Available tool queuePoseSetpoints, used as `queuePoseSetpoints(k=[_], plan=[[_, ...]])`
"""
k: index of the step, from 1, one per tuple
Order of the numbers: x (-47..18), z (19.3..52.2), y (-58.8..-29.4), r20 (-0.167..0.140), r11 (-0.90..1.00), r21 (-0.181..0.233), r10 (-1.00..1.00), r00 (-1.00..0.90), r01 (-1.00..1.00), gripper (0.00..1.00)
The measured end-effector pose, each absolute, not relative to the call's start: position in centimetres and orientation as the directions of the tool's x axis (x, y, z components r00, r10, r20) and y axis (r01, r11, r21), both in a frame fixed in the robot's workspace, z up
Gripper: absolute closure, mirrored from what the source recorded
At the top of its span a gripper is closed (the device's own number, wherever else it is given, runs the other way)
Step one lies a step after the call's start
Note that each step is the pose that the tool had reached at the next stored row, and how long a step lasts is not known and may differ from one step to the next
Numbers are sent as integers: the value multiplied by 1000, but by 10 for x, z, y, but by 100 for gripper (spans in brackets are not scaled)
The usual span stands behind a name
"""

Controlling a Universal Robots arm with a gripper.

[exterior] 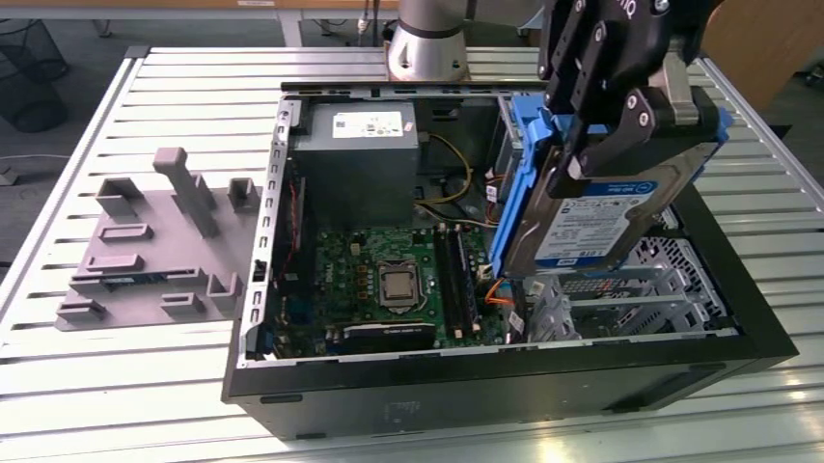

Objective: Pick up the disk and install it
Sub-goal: 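Insert the disk into the insertion slot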

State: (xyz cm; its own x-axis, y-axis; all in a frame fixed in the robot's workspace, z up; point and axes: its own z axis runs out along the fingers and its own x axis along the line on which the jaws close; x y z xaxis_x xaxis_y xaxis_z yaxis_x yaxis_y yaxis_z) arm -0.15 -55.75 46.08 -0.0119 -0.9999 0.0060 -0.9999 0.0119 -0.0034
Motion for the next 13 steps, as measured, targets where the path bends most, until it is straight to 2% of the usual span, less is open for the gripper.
queuePoseSetpoints(k=[13], plan=[[22,459,-565,6,12,-1,-1000,-12,-1000,64]])
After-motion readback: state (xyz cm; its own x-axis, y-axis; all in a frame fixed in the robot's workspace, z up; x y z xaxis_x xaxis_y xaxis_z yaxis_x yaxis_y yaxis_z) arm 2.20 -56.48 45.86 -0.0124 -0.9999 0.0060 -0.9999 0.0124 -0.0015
